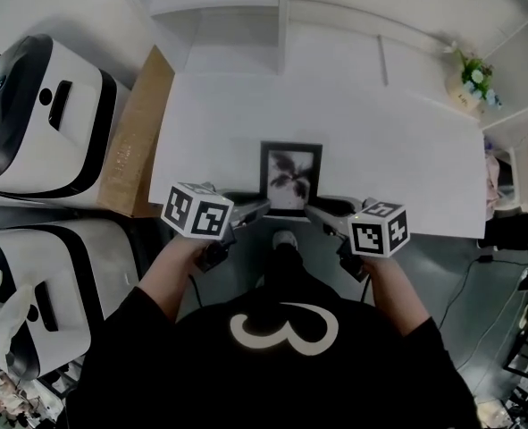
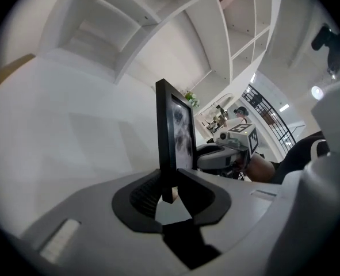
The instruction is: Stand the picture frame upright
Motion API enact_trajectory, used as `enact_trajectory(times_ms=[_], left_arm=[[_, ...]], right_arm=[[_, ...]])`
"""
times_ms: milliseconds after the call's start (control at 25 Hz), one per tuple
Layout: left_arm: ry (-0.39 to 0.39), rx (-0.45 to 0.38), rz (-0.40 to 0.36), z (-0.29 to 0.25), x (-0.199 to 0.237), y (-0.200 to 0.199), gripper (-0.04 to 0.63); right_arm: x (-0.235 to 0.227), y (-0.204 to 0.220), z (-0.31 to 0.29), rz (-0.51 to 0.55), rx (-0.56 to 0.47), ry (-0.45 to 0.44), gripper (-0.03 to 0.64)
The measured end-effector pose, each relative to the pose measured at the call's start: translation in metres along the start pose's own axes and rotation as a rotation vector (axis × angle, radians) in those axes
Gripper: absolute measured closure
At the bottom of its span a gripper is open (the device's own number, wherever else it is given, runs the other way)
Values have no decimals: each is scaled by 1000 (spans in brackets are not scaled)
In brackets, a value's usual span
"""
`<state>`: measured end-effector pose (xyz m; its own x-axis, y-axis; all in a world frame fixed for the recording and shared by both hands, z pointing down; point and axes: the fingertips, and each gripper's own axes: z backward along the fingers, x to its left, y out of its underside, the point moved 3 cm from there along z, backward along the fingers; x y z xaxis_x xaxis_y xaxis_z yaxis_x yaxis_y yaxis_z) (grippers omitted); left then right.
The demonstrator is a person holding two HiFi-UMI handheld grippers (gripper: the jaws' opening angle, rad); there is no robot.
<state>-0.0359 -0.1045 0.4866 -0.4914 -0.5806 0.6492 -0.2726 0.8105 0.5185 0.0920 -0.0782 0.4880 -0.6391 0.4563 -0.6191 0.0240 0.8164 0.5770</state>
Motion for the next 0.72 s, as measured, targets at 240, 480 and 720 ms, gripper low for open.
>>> enact_trajectory(times_ms=[240, 480, 720], left_arm=[[-80, -77, -122, 3, 11, -41, 505], [-175, -129, -219, -1, 33, -84, 505], [-255, -168, -335, -13, 55, -124, 503]], right_arm=[[-9, -45, -4, 182, -18, 79, 515], [-28, -88, -18, 319, -28, 163, 515], [-59, -126, -32, 383, -46, 232, 517]])
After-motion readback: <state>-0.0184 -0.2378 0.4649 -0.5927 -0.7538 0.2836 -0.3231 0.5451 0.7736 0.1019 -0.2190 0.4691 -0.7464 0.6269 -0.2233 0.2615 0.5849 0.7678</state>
